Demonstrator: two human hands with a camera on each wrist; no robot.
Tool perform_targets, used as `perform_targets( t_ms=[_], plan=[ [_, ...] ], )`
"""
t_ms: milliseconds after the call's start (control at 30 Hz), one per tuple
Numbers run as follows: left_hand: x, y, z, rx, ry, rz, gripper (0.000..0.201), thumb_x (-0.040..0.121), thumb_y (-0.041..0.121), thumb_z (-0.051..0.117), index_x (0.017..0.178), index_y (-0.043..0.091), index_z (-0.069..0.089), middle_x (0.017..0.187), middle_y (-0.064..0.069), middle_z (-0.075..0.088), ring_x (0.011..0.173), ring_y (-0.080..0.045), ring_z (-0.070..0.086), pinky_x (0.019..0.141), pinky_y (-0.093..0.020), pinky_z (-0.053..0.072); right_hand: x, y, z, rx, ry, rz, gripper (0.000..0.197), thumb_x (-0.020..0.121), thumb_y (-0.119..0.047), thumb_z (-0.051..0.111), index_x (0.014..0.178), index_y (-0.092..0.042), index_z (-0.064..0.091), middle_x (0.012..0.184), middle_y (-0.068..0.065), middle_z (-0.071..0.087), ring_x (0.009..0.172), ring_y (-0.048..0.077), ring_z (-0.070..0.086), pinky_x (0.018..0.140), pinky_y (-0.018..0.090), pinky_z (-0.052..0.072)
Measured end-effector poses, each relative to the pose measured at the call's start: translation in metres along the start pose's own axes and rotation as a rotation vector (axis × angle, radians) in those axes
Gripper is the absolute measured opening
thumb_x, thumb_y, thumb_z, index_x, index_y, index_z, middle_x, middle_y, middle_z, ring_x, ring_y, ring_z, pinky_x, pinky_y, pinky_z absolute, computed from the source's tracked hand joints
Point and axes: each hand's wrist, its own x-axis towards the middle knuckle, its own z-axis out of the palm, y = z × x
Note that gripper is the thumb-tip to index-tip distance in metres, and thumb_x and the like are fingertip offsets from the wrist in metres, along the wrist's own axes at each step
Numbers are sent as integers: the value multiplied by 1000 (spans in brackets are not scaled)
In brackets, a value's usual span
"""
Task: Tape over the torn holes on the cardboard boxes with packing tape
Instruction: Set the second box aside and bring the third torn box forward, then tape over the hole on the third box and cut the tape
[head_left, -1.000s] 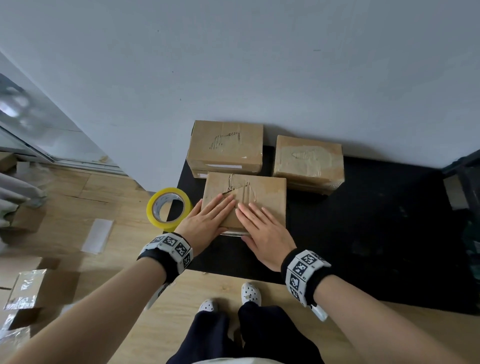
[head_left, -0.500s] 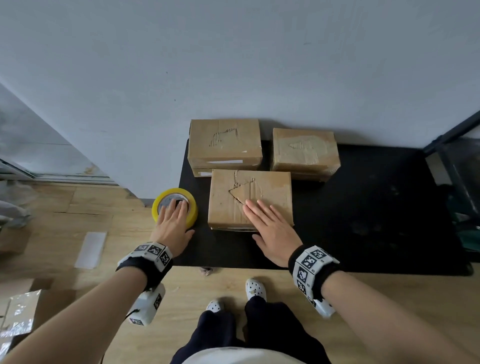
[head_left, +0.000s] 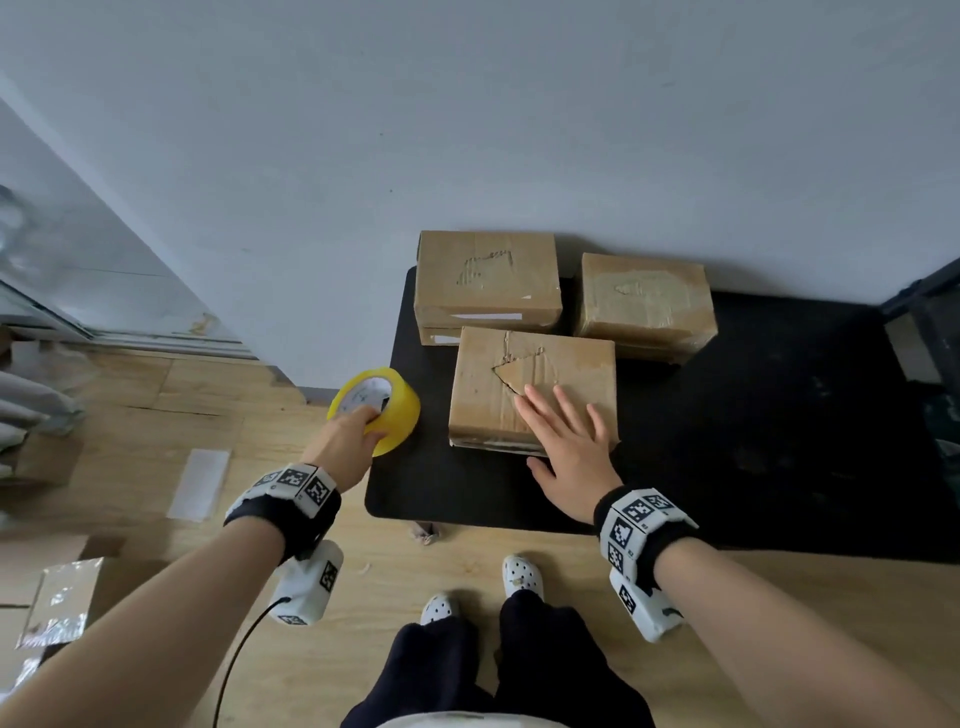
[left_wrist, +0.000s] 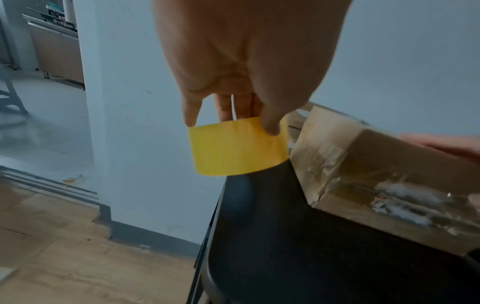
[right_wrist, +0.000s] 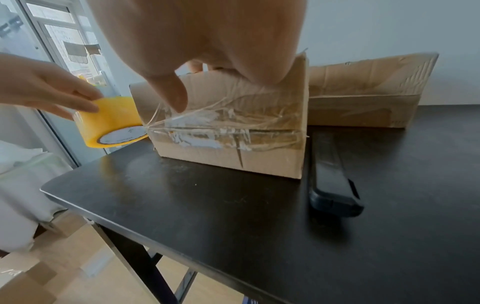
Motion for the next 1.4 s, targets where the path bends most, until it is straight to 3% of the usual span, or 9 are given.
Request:
perform_targets(
  t_ms=[267,433,533,733,1000,1067,1167,1300,1400],
  plan=[
    [-10,7,-30,-183,70,17,31,94,22,52,116,0,55,110,-18,62,104,-34,56,86,-36,42,11,-13,-6,16,6,-57,72,94,-23,49,153,-33,9,160,-15,-6,147,14,-12,116,42,-11],
    [-18,20,-47,-279,38,108,13,94,20,52,96,8,54,83,-9,56,77,-23,50,66,-26,38,15,-31,-22,103,113,-60,50,98,-24,46,147,-20,34,158,-3,21,146,13,13,118,35,1],
    [-24,25,-55,-305,9,174,17,93,20,53,94,3,55,85,-16,58,75,-21,49,72,-31,42,18,-50,-32,312,150,-43,45,100,-25,46,144,-14,40,153,-1,34,140,15,31,114,28,23],
    [-40,44,-65,-299,-60,315,18,94,20,52,102,5,58,90,-10,62,82,-23,56,79,-33,46,15,-93,-50,493,242,-141,44,101,-24,46,142,-10,43,146,4,44,134,15,40,104,16,26],
    [-53,70,-66,-254,-25,320,25,95,26,49,106,7,60,95,-10,64,87,-25,58,79,-33,46,-1,-101,-43,455,359,-211,46,100,-14,47,144,-7,40,145,9,45,132,22,45,109,33,37],
    [-52,73,-64,-258,-27,320,24,95,27,49,104,7,60,92,-8,63,83,-23,56,73,-28,45,-3,-98,-41,436,410,-227,43,99,-11,48,141,-4,44,142,11,48,129,23,47,108,35,39],
    [-53,76,-61,-264,-29,326,22,95,27,50,103,9,60,87,-4,60,77,-17,53,65,-19,41,-6,-98,-42,431,513,-205,34,97,-8,49,129,1,55,130,15,57,118,26,55,101,38,45],
    [-54,79,-58,-259,-22,330,23,94,29,51,101,9,60,87,-3,61,77,-17,54,64,-20,42,-8,-101,-43,452,569,-156,29,96,-16,55,116,3,64,114,13,61,100,24,59,86,39,50],
    [-54,81,-58,-245,-27,321,24,94,31,50,102,10,60,88,-3,61,78,-17,55,66,-21,43,-9,-100,-45,427,539,-132,31,92,-17,61,118,0,63,114,12,60,99,23,58,86,36,51]
  ],
)
